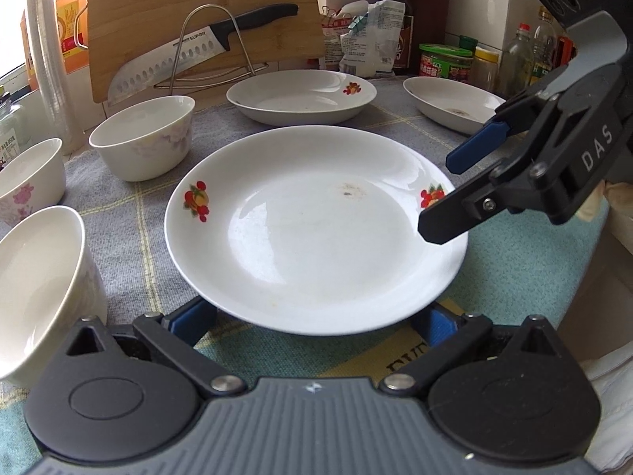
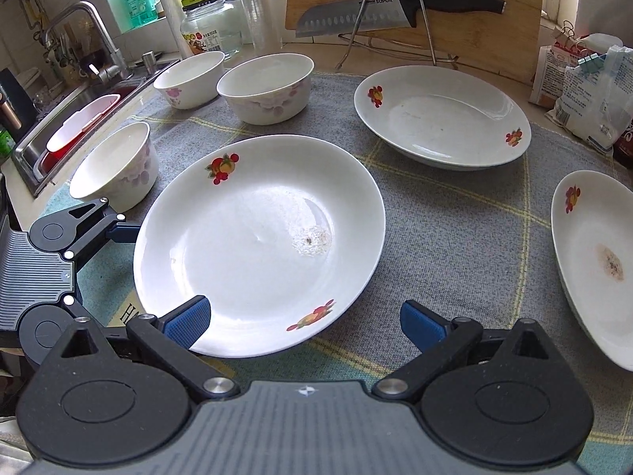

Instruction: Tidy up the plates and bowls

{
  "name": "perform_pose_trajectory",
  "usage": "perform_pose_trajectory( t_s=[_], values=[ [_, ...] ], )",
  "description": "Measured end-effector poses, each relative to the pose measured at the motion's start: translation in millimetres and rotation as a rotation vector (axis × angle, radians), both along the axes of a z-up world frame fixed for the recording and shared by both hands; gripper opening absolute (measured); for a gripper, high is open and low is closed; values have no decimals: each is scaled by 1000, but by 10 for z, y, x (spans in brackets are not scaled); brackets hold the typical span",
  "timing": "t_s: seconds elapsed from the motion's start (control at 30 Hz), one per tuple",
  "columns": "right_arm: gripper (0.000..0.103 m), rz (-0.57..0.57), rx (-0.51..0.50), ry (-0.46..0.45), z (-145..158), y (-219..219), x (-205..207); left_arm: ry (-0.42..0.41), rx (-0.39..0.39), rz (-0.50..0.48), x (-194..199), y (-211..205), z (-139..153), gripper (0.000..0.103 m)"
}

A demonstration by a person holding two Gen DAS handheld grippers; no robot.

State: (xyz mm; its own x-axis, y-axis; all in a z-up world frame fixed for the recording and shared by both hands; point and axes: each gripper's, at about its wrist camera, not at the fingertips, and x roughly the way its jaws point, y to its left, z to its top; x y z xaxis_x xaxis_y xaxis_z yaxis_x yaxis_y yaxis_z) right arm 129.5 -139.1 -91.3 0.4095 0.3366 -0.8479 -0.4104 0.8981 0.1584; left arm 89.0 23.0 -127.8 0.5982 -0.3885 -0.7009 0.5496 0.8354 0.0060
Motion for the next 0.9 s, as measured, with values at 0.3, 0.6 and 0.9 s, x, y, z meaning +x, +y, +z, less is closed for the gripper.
perform_pose_trajectory(
  t_s=[0.3,0.6,0.9],
  values=[
    [103,82,26,34,-109,34,223,-16,-13,21,-21,8,-13,103],
    [103,143,61,69,-204,60,498,-27,-19,19,-43,12,-16,103],
    [103,197,95,81,-223,146,764,-24,-18,11,-35,20,-16,103]
  ],
)
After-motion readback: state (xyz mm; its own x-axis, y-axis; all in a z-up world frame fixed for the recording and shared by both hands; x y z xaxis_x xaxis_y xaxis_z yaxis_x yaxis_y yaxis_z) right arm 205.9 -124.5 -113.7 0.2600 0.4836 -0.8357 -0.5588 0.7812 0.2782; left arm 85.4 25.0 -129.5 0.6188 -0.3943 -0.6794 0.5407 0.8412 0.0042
